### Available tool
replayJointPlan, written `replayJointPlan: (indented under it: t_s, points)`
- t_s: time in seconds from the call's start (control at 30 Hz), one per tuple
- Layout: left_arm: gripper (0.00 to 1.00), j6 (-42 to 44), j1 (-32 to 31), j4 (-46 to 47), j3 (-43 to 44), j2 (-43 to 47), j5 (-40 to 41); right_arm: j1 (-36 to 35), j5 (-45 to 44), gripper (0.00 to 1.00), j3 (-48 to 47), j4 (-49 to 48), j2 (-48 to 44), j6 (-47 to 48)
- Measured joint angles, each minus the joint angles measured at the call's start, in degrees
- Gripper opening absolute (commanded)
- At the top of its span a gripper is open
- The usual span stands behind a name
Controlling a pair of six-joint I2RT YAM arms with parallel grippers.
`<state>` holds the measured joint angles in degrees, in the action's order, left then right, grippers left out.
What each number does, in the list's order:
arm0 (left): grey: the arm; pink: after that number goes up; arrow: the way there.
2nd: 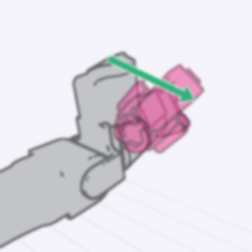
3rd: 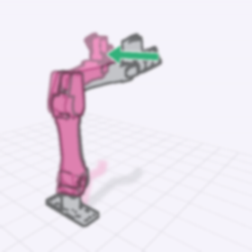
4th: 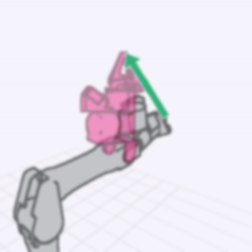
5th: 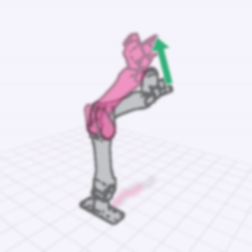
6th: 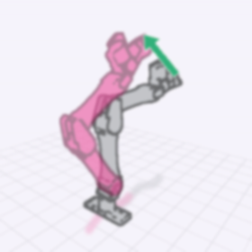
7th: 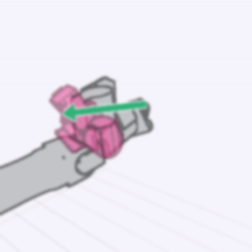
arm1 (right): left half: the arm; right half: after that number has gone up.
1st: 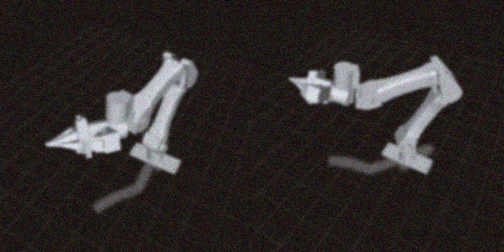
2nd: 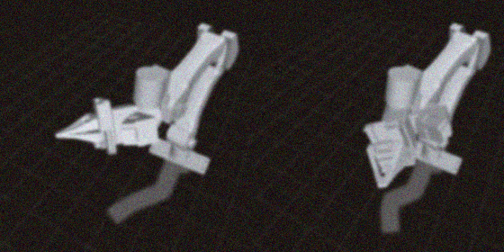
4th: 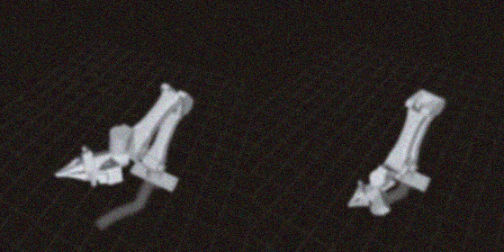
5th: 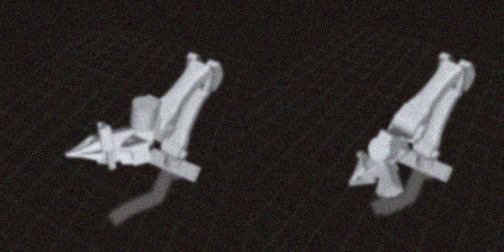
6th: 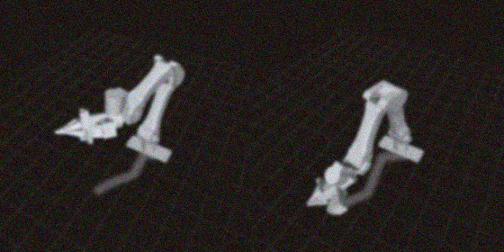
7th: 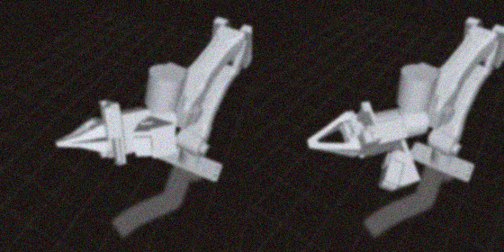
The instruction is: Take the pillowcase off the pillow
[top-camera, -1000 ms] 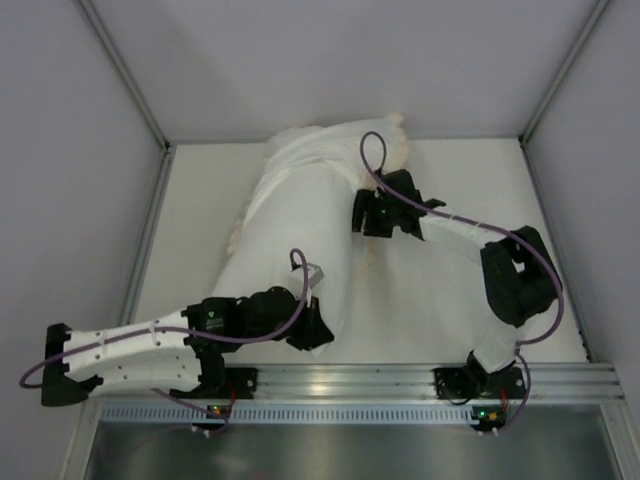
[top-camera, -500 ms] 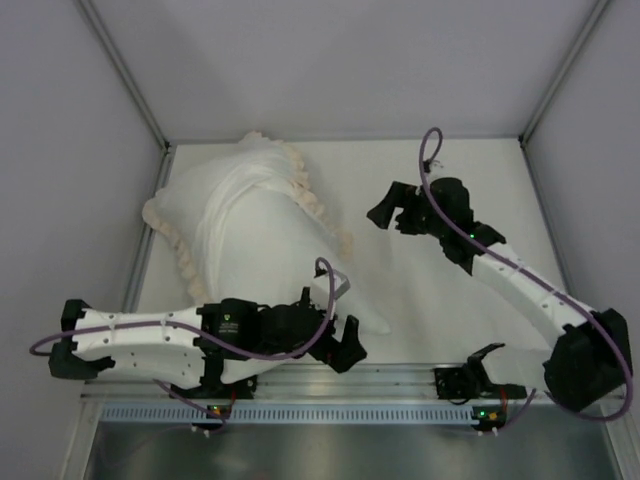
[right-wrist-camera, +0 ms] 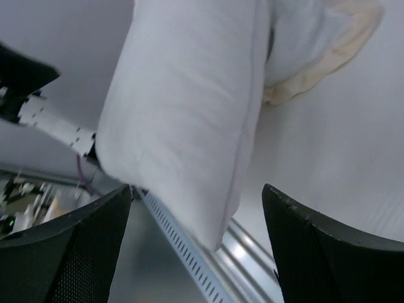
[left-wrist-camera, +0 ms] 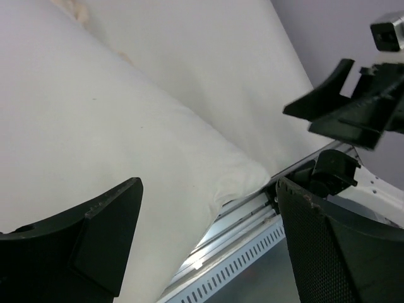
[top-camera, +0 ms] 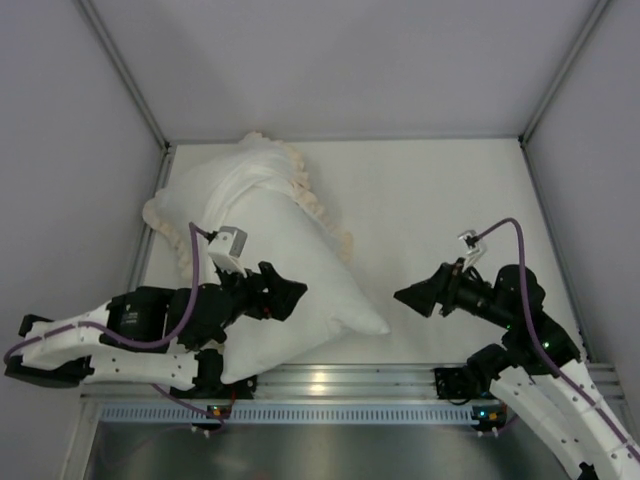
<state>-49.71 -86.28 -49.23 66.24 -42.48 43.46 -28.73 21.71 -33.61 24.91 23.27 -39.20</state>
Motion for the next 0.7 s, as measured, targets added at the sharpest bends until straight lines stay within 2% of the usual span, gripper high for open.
replayJointPlan:
  t_s: [0.13,0.23,0.37,0.5,0.57,0.7]
  points:
    - [0.87,-3.56,0.0,-2.56,-4.44,4.09,2.73,-1.44,10.93,0.81,0.28,2.43,-5.27,-1.55]
    - [0.88,-5.62,0.0,-4.42,-7.04,8.57,4.09,-1.7,16.06,0.81,-0.2,4.04,-5.92,-1.05]
    - [0.88,-7.43,0.0,-5.55,-7.54,12.92,5.2,-1.88,16.74,0.84,-0.33,6.43,-1.07,0.31]
    - [0.89,-8.26,0.0,-5.73,-7.54,12.7,5.33,-2.23,16.33,0.9,4.17,5.81,4.46,0.72]
    - [0.89,-8.48,0.0,-5.73,-7.54,12.07,5.14,-2.58,16.33,0.94,6.67,4.98,6.23,0.83]
    - [0.89,-8.74,0.0,-5.73,-7.54,10.47,4.5,-4.09,16.33,0.94,9.94,-0.59,10.36,0.48]
